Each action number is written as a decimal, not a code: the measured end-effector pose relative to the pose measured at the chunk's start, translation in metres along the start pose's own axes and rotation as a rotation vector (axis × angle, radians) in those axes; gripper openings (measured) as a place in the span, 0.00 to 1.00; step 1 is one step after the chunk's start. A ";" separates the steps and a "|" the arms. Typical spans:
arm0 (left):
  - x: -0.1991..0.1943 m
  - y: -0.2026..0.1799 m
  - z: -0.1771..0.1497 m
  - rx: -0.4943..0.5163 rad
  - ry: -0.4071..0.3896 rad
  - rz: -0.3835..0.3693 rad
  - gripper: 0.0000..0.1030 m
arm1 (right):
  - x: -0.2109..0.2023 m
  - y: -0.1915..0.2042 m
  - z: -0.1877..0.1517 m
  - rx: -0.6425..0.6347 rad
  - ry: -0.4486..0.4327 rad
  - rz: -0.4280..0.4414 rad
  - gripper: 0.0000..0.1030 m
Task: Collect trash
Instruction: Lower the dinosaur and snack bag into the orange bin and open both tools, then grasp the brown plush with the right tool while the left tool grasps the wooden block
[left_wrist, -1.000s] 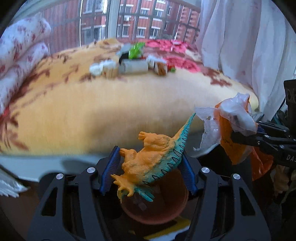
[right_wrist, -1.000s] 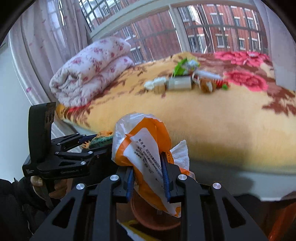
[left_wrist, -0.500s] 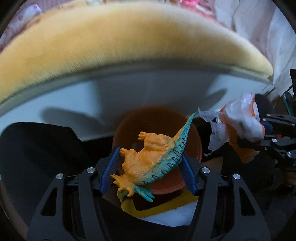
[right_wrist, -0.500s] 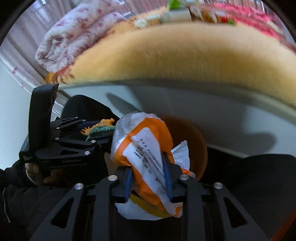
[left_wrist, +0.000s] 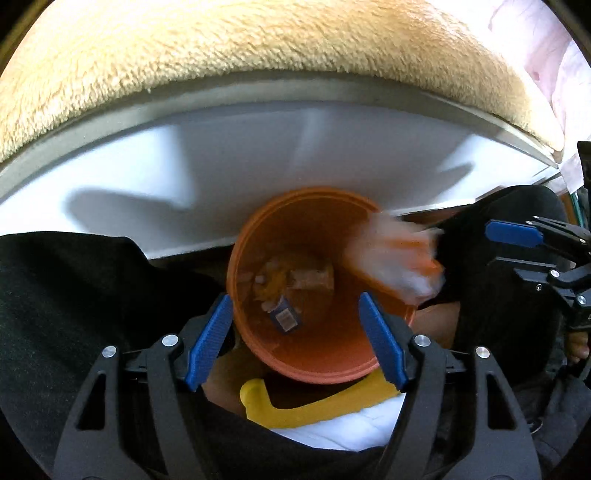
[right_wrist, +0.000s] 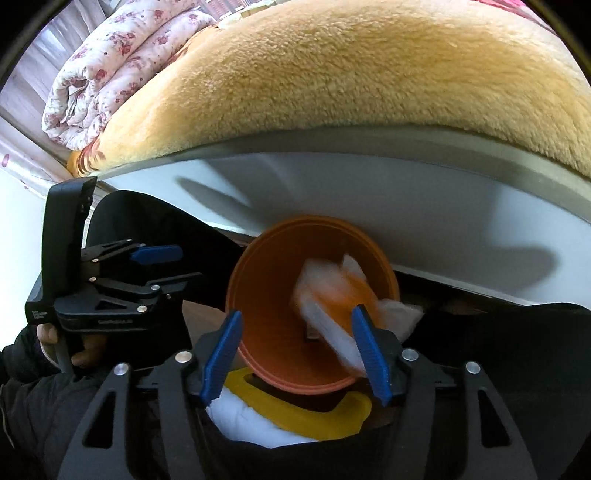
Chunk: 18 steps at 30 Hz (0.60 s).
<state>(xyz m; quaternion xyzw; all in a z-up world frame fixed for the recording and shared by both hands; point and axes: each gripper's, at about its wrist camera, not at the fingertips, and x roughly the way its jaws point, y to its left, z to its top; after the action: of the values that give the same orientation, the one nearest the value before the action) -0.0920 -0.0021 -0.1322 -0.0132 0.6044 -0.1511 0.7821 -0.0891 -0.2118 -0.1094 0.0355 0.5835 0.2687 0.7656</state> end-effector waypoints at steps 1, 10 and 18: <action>0.000 -0.002 0.001 0.001 -0.001 0.000 0.67 | 0.000 -0.001 -0.001 -0.001 0.003 0.000 0.59; -0.060 -0.001 0.016 0.039 -0.147 -0.042 0.69 | -0.049 0.008 0.016 -0.043 -0.077 0.029 0.59; -0.136 0.002 0.063 0.052 -0.435 -0.007 0.87 | -0.129 0.006 0.105 -0.162 -0.342 -0.077 0.65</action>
<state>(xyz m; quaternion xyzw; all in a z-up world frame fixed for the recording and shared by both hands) -0.0626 0.0240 0.0127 -0.0274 0.4172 -0.1631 0.8937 -0.0183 -0.2382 0.0390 -0.0033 0.4223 0.2755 0.8636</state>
